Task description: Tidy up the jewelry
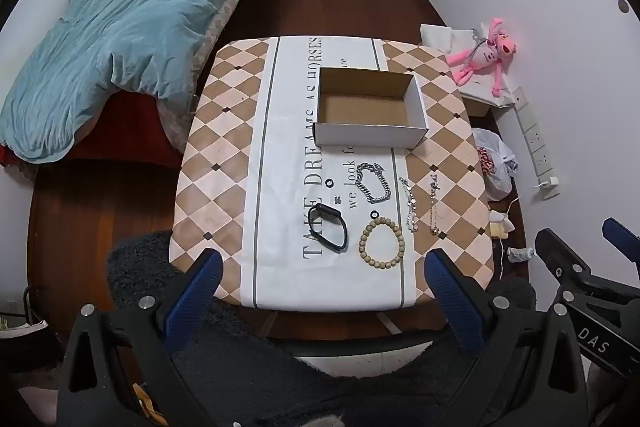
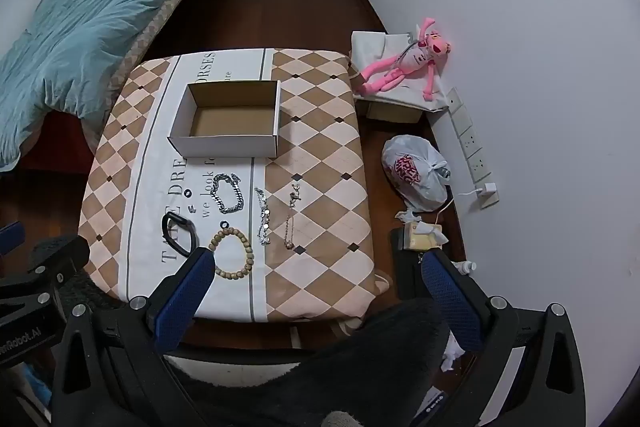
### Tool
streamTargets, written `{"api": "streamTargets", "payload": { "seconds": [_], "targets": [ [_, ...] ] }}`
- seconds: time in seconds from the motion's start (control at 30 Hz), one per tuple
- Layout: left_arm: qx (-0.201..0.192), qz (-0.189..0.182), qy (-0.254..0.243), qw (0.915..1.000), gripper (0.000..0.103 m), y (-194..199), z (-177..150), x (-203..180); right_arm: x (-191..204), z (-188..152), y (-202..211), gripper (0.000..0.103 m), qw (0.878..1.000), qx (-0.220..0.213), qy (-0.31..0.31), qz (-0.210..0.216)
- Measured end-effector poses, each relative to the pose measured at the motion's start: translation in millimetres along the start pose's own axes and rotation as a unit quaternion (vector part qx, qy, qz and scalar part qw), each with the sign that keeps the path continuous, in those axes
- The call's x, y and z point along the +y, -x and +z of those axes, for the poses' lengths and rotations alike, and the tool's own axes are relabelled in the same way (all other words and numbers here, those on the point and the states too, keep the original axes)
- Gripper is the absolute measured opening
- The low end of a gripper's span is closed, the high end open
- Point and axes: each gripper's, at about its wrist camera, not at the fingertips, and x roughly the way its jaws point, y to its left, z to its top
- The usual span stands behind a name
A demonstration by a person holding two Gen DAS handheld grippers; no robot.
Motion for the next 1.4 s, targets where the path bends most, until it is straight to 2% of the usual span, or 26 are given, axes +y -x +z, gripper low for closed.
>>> {"api": "streamTargets", "payload": {
  "seconds": [1.17, 1.4],
  "targets": [
    [0.005, -0.004, 0.0, 1.0, 0.103, -2.4, -3.2, -1.6, -1.8, -2.3, 2.6, 0.103, 1.0, 0.002, -0.001, 0.005],
    [0.004, -0.004, 0.0, 1.0, 0.103, -2.6, -3.8, -2.3, -3.6, 5.6, 9.7, 0.103, 1.0, 0.0, -0.001, 0.006]
  ]
}}
